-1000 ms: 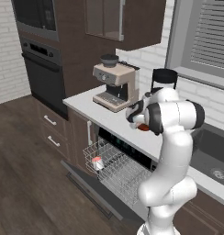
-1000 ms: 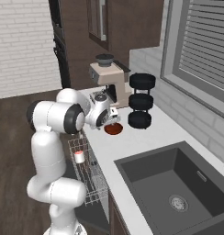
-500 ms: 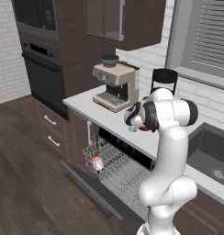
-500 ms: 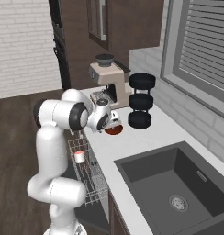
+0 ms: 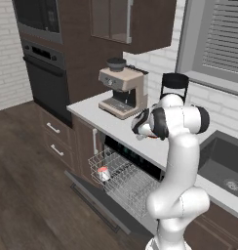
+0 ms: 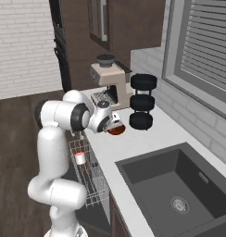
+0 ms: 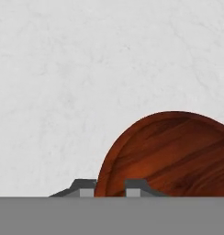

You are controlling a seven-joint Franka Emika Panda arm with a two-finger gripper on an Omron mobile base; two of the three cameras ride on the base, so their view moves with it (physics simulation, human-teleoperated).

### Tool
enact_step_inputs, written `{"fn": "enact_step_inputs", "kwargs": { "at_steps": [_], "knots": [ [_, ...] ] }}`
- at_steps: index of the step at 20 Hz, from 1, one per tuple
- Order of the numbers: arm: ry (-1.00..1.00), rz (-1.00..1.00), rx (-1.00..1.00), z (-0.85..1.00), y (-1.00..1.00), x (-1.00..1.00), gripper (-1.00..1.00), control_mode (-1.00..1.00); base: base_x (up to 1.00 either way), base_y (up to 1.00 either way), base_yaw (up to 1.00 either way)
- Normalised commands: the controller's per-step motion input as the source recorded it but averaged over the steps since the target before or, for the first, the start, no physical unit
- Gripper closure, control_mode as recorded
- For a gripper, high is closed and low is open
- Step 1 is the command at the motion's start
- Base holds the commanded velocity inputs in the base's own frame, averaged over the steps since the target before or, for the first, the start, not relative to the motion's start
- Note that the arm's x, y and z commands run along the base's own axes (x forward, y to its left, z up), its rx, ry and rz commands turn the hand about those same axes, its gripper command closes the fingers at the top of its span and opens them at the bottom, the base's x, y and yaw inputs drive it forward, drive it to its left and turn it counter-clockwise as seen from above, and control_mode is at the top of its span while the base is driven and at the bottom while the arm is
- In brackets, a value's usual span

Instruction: Pick up the cup and bowl from the counter, place them in the dishwasher, and close the dishwasher door.

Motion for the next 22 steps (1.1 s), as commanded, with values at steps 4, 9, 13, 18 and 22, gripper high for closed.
{"fn": "enact_step_inputs", "kwargs": {
  "at_steps": [4,9,13,18,22],
  "knots": [
    [-0.01,-0.01,0.00,0.00,0.03,0.00,1.00,-1.00,0.00,0.00,0.00],
    [-0.19,0.00,-0.02,0.14,0.07,-0.37,1.00,-1.00,0.00,0.00,0.00],
    [-0.26,0.00,-0.04,0.78,0.32,-0.64,1.00,-1.00,0.00,0.00,0.00],
    [-0.10,0.00,-0.08,0.99,0.42,-0.57,1.00,-1.00,0.00,0.00,0.00],
    [0.04,0.00,-0.03,1.00,0.29,-0.13,1.00,-1.00,0.00,0.00,0.00]
  ]
}}
